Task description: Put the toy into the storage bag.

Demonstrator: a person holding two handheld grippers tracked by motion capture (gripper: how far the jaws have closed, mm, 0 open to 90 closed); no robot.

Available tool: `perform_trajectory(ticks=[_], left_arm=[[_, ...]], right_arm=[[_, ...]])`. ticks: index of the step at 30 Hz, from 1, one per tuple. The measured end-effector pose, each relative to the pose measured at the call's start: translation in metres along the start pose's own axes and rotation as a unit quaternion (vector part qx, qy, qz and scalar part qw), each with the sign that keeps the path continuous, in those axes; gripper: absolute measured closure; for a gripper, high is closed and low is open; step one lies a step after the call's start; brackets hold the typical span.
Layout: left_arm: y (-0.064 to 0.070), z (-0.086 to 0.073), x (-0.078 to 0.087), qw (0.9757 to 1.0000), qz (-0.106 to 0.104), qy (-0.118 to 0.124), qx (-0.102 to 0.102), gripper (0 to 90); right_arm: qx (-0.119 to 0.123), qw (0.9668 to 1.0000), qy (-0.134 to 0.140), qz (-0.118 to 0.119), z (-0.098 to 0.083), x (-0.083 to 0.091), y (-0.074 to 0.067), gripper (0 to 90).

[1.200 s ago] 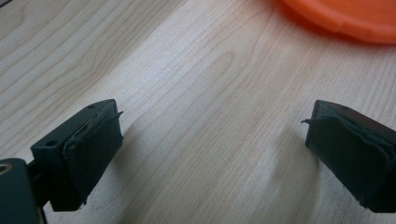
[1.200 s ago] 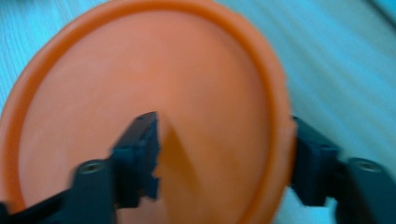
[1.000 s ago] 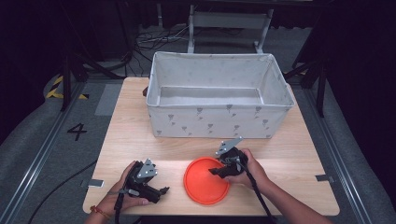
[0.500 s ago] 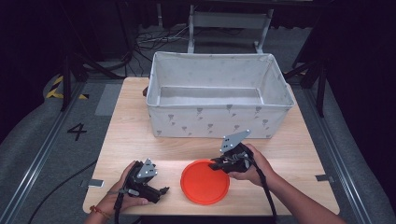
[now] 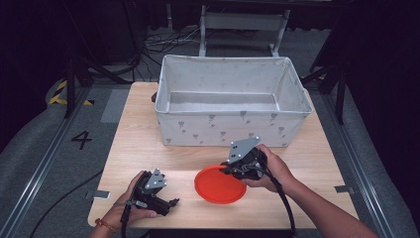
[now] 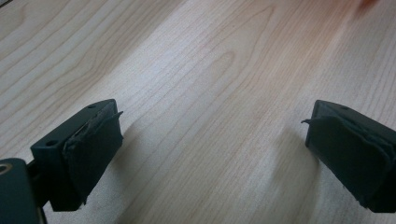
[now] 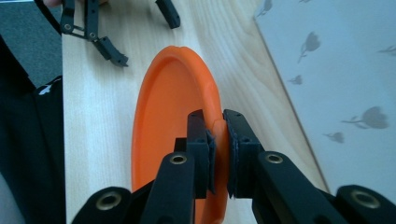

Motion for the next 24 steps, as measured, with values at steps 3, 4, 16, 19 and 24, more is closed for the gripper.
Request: perform_trajectory(ticks=[3,4,16,19,24], left_arm=[[0.0,0.0,0.0,1.0,0.0,0.0,0.0,4.0],[0.0,0.0,0.0,1.0,0.0,0.0,0.0,4.0],[0.0,0.0,0.0,1.0,0.0,0.0,0.0,4.0],[0.0,0.0,0.0,1.0,0.0,0.0,0.0,4.0],[0.0,0.0,0.0,1.0,-0.001,0.0,-0.001,4.0]], right_arm=[[0.009,0.9999,-0.001,-0.01,0.004,0.008,0.003,82.0],[0.013,0.9998,-0.002,-0.012,0.006,0.012,0.004,81.9],[0.029,0.9985,0.006,-0.047,0.026,0.05,0.021,81.9],[0.031,0.9982,0.01,-0.05,0.029,0.057,0.023,81.9],[0.035,0.9973,0.014,-0.063,0.035,0.07,0.028,81.9]])
Point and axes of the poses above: each handheld gripper's, and its own axes: x roughly backward along the jaws, z roughly out of its top, y roughly to its right, the point moved 8 cm from there along -x, roughly forward along the jaws, and after that the axes turned 6 degrees about -y, right-handed, at the moved point
